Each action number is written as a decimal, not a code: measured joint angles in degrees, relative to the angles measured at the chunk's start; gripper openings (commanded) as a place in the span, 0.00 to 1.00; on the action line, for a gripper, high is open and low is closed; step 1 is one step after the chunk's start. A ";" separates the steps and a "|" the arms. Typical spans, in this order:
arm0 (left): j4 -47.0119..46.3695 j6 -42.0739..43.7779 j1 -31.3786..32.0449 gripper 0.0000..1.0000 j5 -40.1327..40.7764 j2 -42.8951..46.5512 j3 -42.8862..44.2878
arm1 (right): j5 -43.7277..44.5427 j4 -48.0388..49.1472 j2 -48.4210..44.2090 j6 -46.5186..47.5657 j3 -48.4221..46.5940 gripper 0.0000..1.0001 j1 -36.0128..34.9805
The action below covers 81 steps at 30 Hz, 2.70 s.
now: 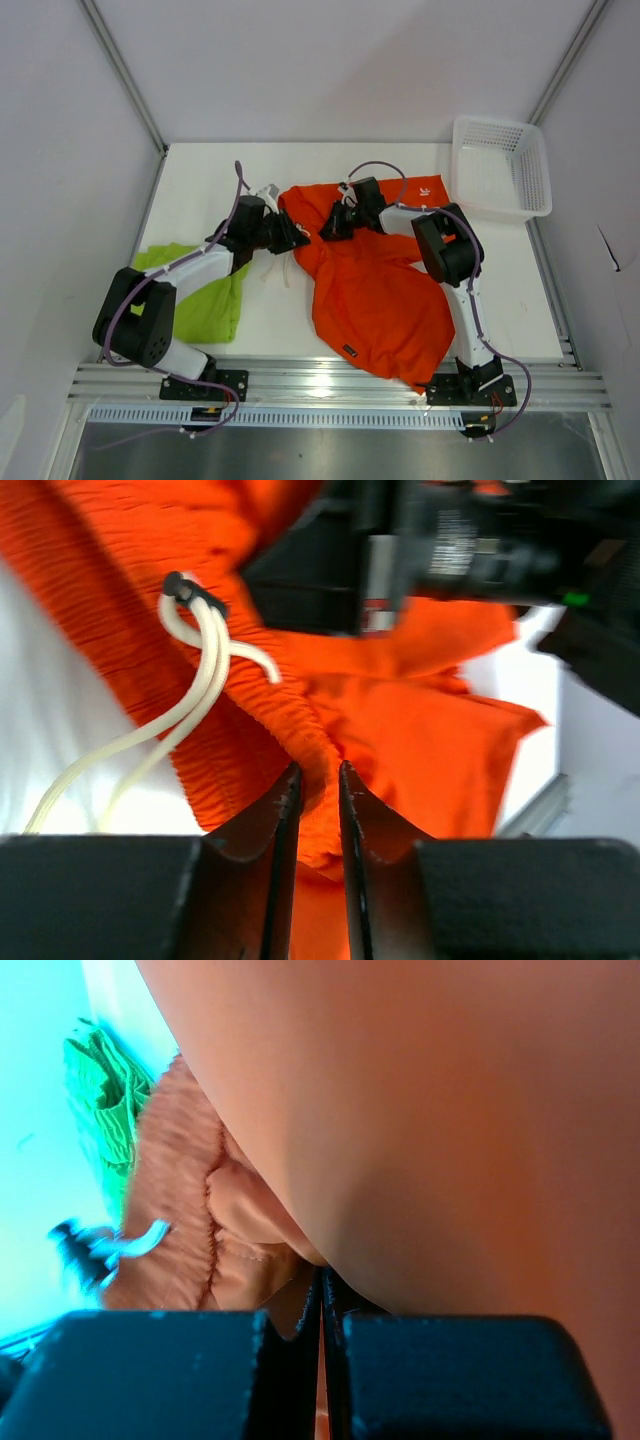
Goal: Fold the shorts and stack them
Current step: Flatten the shorts out
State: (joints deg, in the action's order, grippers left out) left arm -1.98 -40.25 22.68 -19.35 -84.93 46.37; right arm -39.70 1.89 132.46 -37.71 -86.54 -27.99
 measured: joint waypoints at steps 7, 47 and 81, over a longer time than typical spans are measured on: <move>-4.35 -2.47 0.00 0.29 -4.92 1.05 -0.70 | -1.84 -0.22 1.51 -0.24 -1.88 0.00 0.44; 6.62 0.46 -0.17 0.13 -2.43 8.74 0.37 | -1.25 -0.87 1.51 -0.85 -2.19 0.00 0.37; 12.41 -3.69 -0.39 0.70 11.30 36.04 -24.13 | 3.48 -0.55 -2.01 1.31 1.53 0.00 -0.46</move>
State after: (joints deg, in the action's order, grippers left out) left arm 10.44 -43.94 22.28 -8.05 -48.88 22.24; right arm -36.23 1.34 130.45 -36.40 -85.01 -28.45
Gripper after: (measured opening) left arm 0.709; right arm 0.002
